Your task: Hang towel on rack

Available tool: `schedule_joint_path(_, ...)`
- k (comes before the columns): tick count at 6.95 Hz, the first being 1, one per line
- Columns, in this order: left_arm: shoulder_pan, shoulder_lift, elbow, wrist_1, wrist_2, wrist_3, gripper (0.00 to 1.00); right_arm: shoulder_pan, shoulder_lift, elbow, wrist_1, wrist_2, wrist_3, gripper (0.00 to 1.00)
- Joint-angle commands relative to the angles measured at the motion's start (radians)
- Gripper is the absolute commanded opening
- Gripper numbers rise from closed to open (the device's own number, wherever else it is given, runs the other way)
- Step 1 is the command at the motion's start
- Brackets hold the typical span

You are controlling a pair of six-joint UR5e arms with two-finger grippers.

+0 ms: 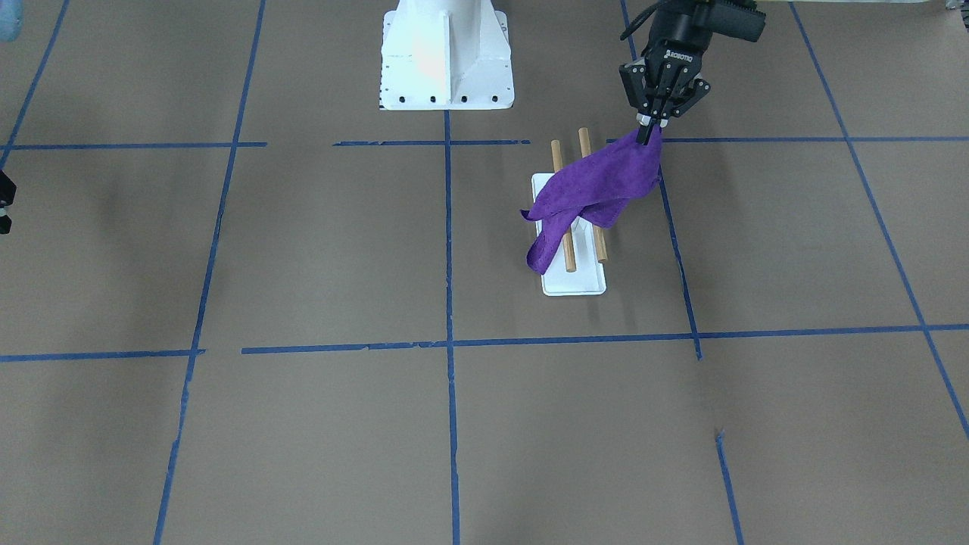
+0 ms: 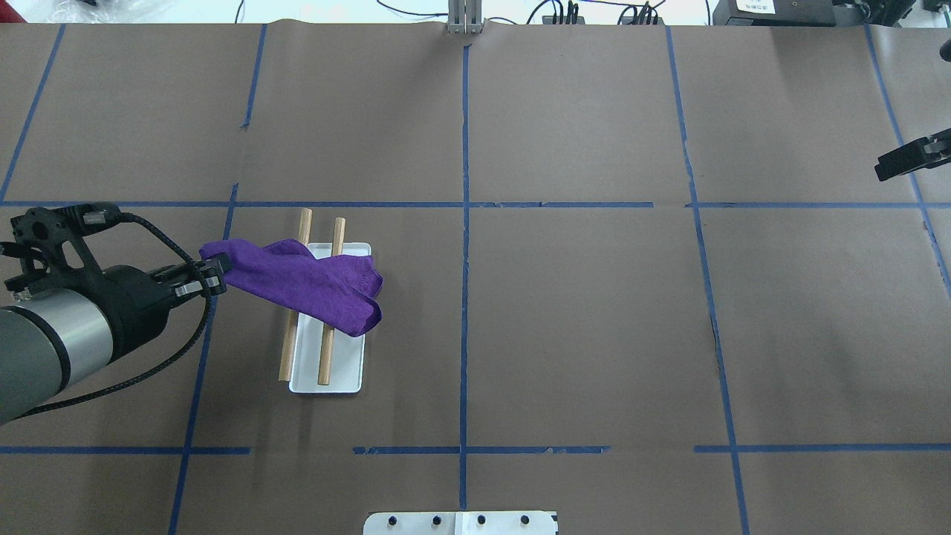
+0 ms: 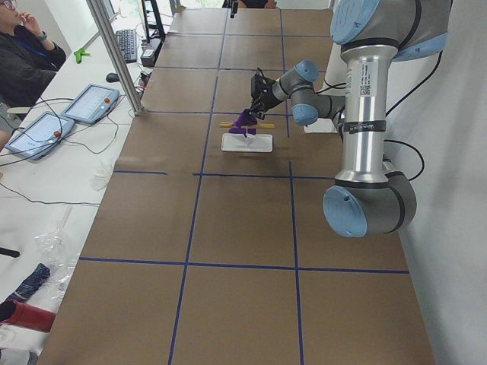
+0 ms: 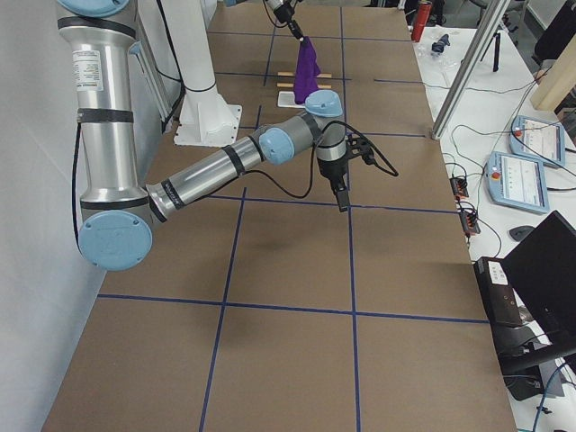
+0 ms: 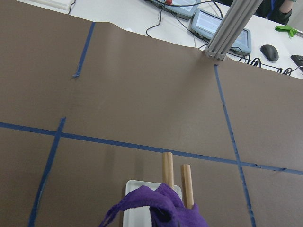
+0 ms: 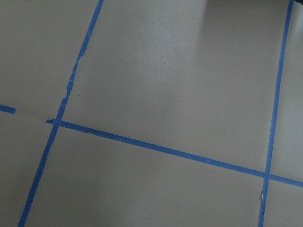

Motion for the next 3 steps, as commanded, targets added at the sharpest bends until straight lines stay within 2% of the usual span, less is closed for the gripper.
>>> schedule_joint_path(1, -0.027, 0.045, 0.007, 0.0, 0.003, 0.043, 0.0, 0.0, -0.001, -0.008, -0.001, 0.007, 0.0, 1.0)
schedule_joint_path(3, -0.028, 0.04, 0.032, 0.0, 0.001, 0.043, 0.0, 0.0, -0.001, -0.011, -0.001, 0.011, 0.0, 1.0)
